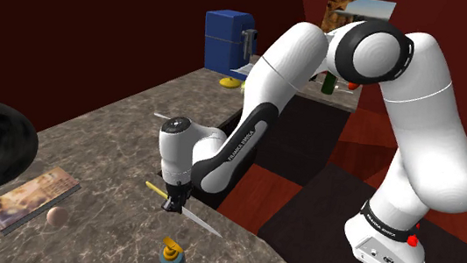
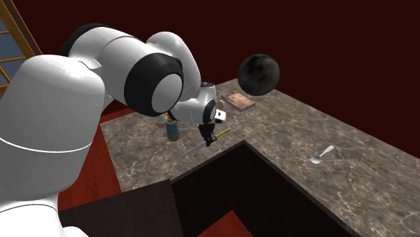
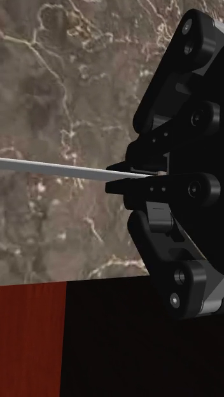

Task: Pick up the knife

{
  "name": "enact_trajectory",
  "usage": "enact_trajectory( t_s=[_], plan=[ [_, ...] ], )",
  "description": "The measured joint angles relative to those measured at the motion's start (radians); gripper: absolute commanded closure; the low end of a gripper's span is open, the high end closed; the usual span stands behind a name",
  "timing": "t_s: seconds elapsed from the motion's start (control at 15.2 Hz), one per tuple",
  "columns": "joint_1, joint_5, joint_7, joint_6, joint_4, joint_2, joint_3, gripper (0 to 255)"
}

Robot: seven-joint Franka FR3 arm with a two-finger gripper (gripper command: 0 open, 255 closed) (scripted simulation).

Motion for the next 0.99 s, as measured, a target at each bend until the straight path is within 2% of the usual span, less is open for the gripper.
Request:
enact_trajectory(
  t_s=[0.4, 0.99],
  plan=[
    [-0.005, 0.005, -0.003, -0.007, -0.008, -0.015, 0.006, 255],
    [-0.035, 0.049, -0.035, -0.082, -0.022, -0.105, 0.045, 255]
  ],
)
